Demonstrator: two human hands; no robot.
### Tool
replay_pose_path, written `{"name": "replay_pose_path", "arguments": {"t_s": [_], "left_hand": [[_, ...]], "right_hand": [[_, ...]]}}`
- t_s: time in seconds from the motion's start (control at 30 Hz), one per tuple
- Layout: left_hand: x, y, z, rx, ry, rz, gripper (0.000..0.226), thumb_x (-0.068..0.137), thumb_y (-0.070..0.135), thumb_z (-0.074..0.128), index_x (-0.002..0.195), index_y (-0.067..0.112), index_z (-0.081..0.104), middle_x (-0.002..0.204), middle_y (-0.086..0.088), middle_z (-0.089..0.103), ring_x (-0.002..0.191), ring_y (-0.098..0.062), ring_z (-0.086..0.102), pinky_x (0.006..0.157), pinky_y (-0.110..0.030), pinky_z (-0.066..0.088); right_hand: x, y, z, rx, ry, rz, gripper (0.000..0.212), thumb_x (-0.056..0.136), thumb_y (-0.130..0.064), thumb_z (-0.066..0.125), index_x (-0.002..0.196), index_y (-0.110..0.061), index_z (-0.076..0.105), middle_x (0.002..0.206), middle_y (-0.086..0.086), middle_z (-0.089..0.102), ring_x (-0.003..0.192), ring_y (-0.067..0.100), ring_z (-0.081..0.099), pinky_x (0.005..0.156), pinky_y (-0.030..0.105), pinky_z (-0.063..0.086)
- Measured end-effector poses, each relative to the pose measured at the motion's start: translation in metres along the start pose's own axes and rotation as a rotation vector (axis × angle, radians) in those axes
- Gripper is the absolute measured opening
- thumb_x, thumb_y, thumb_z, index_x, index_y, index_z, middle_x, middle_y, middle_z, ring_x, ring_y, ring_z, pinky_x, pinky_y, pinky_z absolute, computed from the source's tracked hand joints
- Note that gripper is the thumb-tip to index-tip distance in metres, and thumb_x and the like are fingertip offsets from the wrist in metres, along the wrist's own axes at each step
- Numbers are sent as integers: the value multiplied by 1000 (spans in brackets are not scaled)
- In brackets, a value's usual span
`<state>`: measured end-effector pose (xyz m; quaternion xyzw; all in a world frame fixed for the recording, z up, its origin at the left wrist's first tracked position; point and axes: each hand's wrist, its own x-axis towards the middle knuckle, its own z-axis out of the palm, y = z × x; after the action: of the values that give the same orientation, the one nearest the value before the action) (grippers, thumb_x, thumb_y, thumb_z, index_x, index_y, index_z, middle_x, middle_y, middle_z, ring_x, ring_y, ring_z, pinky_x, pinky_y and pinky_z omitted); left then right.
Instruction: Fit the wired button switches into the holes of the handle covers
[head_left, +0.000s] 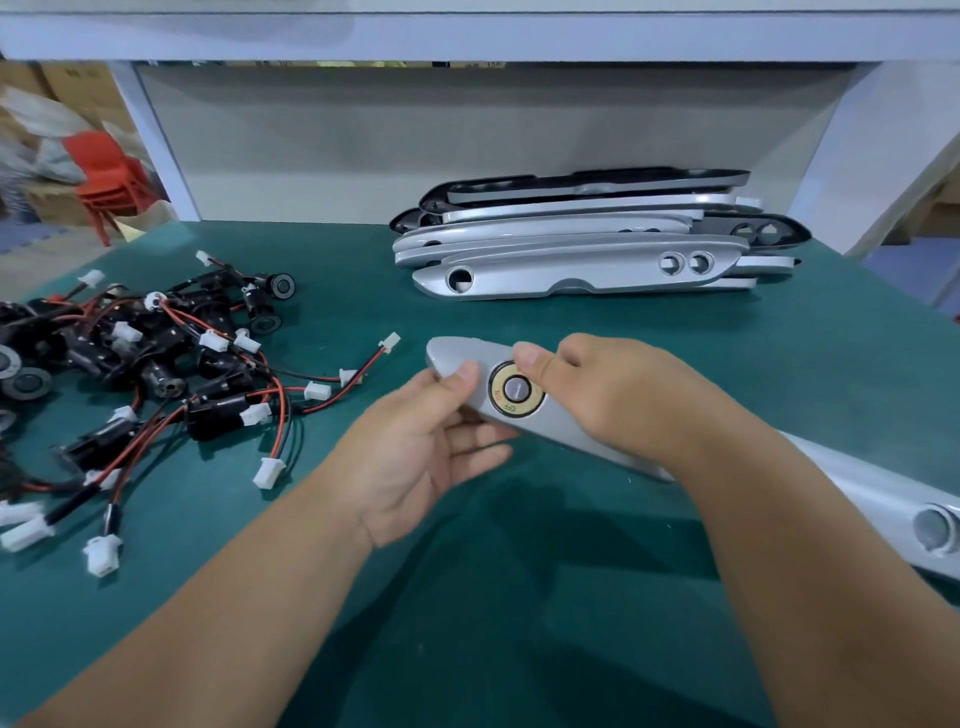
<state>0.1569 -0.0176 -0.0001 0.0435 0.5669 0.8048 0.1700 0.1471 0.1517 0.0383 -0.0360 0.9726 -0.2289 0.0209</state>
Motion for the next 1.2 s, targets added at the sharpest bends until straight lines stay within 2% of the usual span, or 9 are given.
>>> {"name": "replay_pose_path", "arguments": {"t_s": [0.17,0.3,0.5,0.67,0.73,0.87,0.97,1.07,1.2], "left_hand": [[2,-5,0,-54,-10,0,40,73,45,54,107,24,58,93,0,75,79,-14,72,63,-25,58],[3,-7,0,-55,-1,55,37,73,46,54,103,24,58,88,2,74,74,-11,71,60,-24,57],[3,-9,1,-55,-2,118,39,74,46,52,105,24,58,87,3,74,75,-12,71,68,-24,58],[2,-10,-2,-3,21,154,41,73,46,53,105,22,58,87,2,75,74,-15,72,69,-26,58],[2,-10,-3,11,30,173,42,72,46,55,105,20,59,88,0,75,74,-15,71,68,-25,58],[2,-9,-6,38,48,196,42,73,47,54,105,20,59,90,2,75,74,-13,71,68,-23,57],[2,-8,-7,49,58,203,42,76,47,53,109,21,59,96,3,74,80,-13,71,74,-25,57],[1,-5,-9,67,65,207,41,77,49,51,108,23,58,95,5,73,81,-13,70,75,-28,56],[1,-4,-8,67,79,218,40,77,50,50,105,23,58,90,6,72,79,-13,67,75,-28,59]], "right_hand": [[-5,-2,2,15,48,-16,53,87,-69,26,67,-22,38,67,-5,47,67,11,44,59,32,30],[-6,-1,2,12,89,-56,52,88,-67,27,70,-21,42,68,-5,49,67,9,45,57,32,28],[-9,0,0,60,83,-69,47,88,-66,32,71,-24,45,69,-6,49,67,8,45,57,30,29],[-9,2,-4,94,-6,-76,45,77,-72,40,72,-28,47,69,-9,50,66,7,47,59,29,32],[-10,4,-4,121,-1,-84,48,70,-74,39,84,-31,54,76,-12,55,73,6,52,62,29,38],[-14,5,6,177,128,-240,53,67,-68,52,111,-39,51,98,-16,57,91,5,53,81,30,44],[-15,3,13,161,273,-384,40,76,-55,64,110,-34,58,102,-15,59,96,6,52,90,35,42],[-14,2,17,148,368,-477,34,82,-44,66,111,-28,63,105,-15,62,100,5,53,90,41,43],[-12,1,20,66,484,-548,35,83,-37,64,112,-18,67,111,-5,65,103,19,61,89,47,44]]}}
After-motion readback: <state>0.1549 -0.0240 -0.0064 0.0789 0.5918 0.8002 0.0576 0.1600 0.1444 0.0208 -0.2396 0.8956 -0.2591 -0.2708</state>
